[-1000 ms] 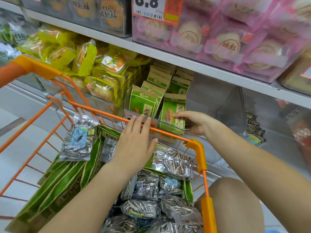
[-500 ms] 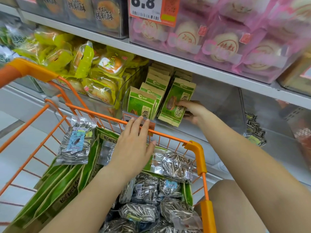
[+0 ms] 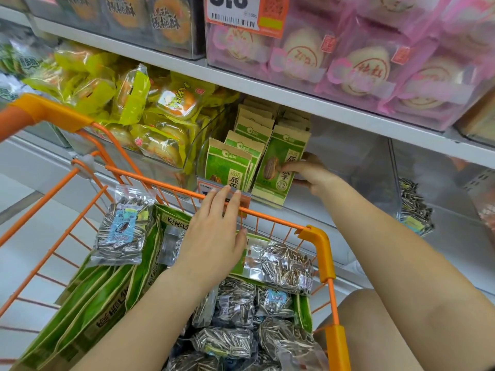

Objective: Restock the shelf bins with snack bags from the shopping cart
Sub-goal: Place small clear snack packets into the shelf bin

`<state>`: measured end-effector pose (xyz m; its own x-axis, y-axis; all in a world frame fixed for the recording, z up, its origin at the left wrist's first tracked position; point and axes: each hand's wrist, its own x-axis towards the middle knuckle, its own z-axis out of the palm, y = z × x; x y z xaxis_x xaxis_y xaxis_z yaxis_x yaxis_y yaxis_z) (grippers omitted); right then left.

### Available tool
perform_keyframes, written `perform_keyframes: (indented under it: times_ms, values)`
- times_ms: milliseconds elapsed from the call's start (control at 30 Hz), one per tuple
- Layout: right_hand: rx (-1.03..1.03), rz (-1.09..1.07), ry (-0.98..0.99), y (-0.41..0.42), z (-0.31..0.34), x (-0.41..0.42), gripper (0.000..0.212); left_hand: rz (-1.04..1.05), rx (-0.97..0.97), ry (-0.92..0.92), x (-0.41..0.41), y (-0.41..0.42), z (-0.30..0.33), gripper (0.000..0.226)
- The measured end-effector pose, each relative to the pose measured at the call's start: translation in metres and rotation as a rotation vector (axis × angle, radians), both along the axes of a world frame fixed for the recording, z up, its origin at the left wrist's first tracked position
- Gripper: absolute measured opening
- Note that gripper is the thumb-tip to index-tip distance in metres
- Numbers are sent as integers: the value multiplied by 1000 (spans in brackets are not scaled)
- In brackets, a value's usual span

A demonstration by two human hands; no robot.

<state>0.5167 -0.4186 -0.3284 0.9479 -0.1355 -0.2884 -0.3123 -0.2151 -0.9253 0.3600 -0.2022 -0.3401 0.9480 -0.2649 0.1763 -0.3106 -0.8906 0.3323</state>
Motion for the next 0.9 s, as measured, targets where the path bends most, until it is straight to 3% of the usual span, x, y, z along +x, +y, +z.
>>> perform_keyframes:
  times_ms: [200, 300, 400, 500, 600, 700, 900]
  values:
    - [-264, -118, -175, 11, -5, 3, 67, 4, 12, 2, 1, 0, 1, 66]
    - [-332, -214, -164, 15, -10, 9, 98, 7, 30, -11, 2, 0, -1, 66]
    - [-319, -171, -16, 9, -11, 15, 128, 11, 40, -30, 3, 1, -2, 65]
    - [-241, -31, 69, 4, -13, 19, 123, 4, 44, -26, 3, 1, -3, 65]
    - [-214, 68, -53, 0, -12, 23, 107, 7, 50, -34, 3, 1, -5, 65]
    - [-197, 83, -215, -3, -14, 17, 107, 17, 59, -36, 4, 0, -5, 65]
    - [-394, 118, -296, -11, -25, 8, 100, 13, 81, -33, 3, -2, -4, 67]
